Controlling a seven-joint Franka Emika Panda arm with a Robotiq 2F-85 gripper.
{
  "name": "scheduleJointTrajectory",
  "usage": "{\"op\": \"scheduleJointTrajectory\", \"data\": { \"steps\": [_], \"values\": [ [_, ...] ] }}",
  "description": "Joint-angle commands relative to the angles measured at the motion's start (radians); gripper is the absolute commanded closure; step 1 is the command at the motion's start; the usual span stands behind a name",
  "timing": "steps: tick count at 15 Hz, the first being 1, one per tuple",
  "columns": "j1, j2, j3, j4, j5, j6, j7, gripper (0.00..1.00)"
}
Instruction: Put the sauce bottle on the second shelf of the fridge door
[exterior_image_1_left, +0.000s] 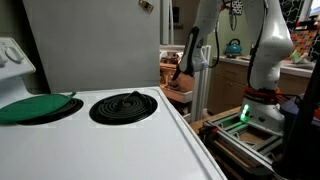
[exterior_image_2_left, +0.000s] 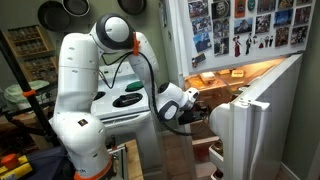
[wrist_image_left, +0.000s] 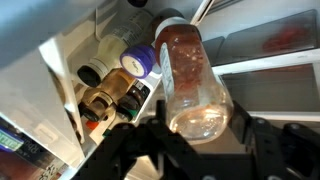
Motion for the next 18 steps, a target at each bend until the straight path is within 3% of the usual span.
{"op": "scheduleJointTrajectory", "data": {
  "steps": [1,9,18],
  "values": [
    [-0.037,0.027,0.029,0.024,0.012,0.008,-0.027,0.63],
    [-0.09,0.083,0.038,0.082,-0.006,0.013,-0.02,0.63],
    [-0.188,0.162,0.093,0.136,-0.106,0.003,0.065,0.63]
  ]
}}
